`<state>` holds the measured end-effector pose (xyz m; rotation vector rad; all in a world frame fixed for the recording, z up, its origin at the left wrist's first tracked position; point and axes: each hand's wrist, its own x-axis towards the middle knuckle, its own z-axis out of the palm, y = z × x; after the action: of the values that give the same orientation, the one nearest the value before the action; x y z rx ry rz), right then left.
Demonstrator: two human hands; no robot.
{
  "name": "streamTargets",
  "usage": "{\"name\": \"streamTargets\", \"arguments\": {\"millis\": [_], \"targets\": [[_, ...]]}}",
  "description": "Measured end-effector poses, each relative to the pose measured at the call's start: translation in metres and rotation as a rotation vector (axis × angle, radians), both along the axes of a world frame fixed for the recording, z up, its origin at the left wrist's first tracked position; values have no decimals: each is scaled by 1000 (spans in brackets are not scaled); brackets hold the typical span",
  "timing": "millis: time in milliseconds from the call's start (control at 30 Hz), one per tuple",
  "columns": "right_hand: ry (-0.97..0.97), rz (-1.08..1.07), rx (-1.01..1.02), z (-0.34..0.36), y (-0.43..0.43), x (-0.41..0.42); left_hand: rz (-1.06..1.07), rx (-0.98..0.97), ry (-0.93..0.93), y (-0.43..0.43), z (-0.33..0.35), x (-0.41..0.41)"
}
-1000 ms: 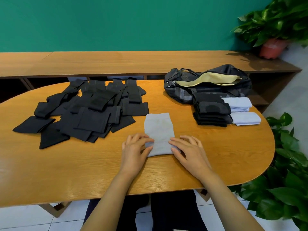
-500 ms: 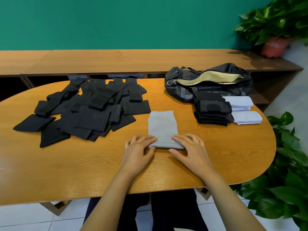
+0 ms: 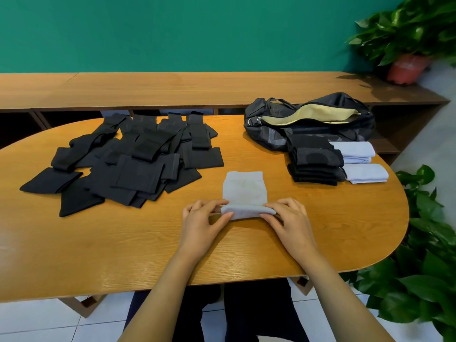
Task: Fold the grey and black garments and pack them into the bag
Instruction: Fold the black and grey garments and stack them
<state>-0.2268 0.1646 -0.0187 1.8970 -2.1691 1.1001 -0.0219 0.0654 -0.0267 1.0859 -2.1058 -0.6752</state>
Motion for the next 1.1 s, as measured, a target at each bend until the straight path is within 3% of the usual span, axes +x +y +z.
{"name": "streamTargets", "arguments": {"millis": [133,267,433,633,833,967,1100], "targets": [[43,19,-1,0,-1,-1,-23,15,77,1,4,-1],[-60,-53,73,-1,-1,-1,-19,30,85,2,4,-2],[-116,-41,21,-2,-2,-3,-31,41,87,3,2,-1],[-93,-71,29,-3,-3,-3,-76,-224,-11,5,3,-2],[-43,-94,46,-3,-3,-2,-253,-127,-272,3,3,-4],[59,-77,8,-2,-2,-2,-243,-113,-290,3,2,-4],[131,15,100,-4,-2,0,-218,-119,-291,2,1,-5]]}}
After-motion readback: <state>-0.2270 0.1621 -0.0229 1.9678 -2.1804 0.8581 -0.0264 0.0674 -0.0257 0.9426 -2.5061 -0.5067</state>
